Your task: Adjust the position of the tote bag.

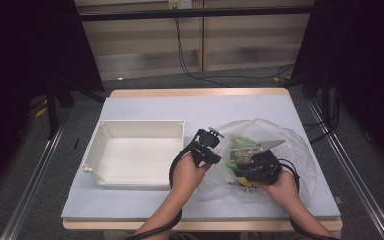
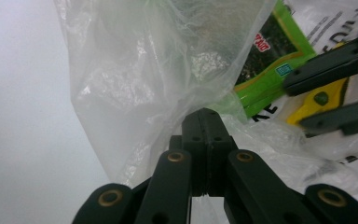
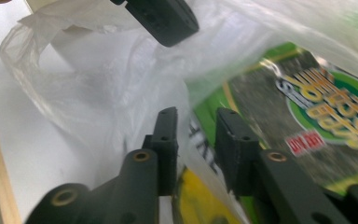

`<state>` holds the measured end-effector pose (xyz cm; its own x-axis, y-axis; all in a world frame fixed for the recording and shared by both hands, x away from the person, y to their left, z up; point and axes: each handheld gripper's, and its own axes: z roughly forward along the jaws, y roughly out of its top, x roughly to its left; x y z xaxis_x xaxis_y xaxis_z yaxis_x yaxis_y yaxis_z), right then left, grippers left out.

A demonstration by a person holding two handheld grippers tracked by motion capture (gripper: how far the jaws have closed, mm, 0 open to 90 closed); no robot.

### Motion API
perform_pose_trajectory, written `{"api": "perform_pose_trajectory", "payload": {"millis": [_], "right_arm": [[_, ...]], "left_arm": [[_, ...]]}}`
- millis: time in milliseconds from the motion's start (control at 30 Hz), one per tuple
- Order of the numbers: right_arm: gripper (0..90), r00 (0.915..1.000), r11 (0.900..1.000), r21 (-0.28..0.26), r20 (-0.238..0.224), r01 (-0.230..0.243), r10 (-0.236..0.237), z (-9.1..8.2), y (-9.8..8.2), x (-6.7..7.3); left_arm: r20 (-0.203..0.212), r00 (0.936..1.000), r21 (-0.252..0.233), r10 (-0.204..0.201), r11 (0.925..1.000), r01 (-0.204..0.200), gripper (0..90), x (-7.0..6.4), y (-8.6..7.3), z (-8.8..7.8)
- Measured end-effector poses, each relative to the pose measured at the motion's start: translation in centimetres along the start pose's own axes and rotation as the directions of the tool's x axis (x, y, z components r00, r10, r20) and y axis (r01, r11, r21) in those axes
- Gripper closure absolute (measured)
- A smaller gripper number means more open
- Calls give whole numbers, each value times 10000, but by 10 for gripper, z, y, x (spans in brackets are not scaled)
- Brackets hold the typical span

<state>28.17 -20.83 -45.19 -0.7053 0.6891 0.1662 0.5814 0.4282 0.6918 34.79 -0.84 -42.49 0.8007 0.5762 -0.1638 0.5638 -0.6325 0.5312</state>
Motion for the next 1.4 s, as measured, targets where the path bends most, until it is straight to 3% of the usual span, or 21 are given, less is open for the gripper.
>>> {"api": "perform_pose_trajectory", "payload": {"millis": [133, 200, 233, 333, 433, 767, 867, 933, 1000, 1033, 1067, 1167, 1233, 1333, 1400], "right_arm": [[660, 9993, 9995, 203, -299, 227, -221, 15, 2, 9], [677, 9991, 9985, 457, -321, 301, -287, 21, 1, 11], [724, 9988, 9975, 586, -311, 391, -373, 23, 0, 12], [837, 9970, 9939, 889, -472, 660, -619, 28, -1, 14], [891, 9928, 9882, 1170, -782, 990, -903, 31, -4, 18], [900, 9801, 9774, 1364, -1379, 1617, -1429, 18, -16, 26], [900, 9795, 9758, 1474, -1442, 1617, -1405, 7, -25, 22], [900, 9837, 9794, 1440, -1315, 1414, -1227, 1, -30, 19], [900, 9852, 9825, 1309, -1258, 1326, -1162, -3, -31, 14], [900, 9869, 9842, 1395, -1331, 1093, -907, -6, -31, 13], [900, 9873, 9834, 1446, -1302, 1093, -906, -8, -32, 12], [900, 9850, 9788, 1565, -1314, 1320, -1118, -10, -34, 12], [900, 9860, 9796, 1586, -1309, 1235, -1031, -11, -37, 13], [895, 9877, 9834, 1477, -1303, 1053, -862, -14, -41, 12], [835, 9928, 9898, 1187, -995, 787, -670, -19, -39, 8]], "left_arm": [[-86, 9999, -92, 52, 9999, -53, 863, 0, 1, -6], [-213, 9997, -300, -97, 9995, 90, 804, -1, 2, -8], [-269, 9996, -275, 60, 9996, -68, 758, 1, 4, -10], [-410, 9992, -514, -15, 9987, -6, 735, 1, 8, -12], [-504, 9987, -562, -32, 9984, 3, 691, 0, 13, -12], [-665, 9978, -413, 11, 9991, -38, 691, 0, 19, -4], [-624, 9980, -418, 65, 9991, -91, 660, -1, 21, -1], [-648, 9978, -222, 131, 9996, -146, 640, -3, 22, 4], [-789, 9965, -79, 284, 9995, -292, 690, -4, 23, 8], [-1284, 9906, 205, 473, 9988, -451, 766, -5, 24, 11], [-1439, 9882, 276, 519, 9984, -484, 824, -3, 24, 12], [-1284, 9917, 232, -27, 9997, 58, 868, 6, 27, 15], [-1127, 9933, 137, -255, 9995, 272, 872, 11, 27, 16], [-1128, 9932, 140, -286, 9994, 303, 876, 15, 26, 17], [-1055, 9935, 51, -419, 9991, 427, 876, 16, 25, 17]]}}
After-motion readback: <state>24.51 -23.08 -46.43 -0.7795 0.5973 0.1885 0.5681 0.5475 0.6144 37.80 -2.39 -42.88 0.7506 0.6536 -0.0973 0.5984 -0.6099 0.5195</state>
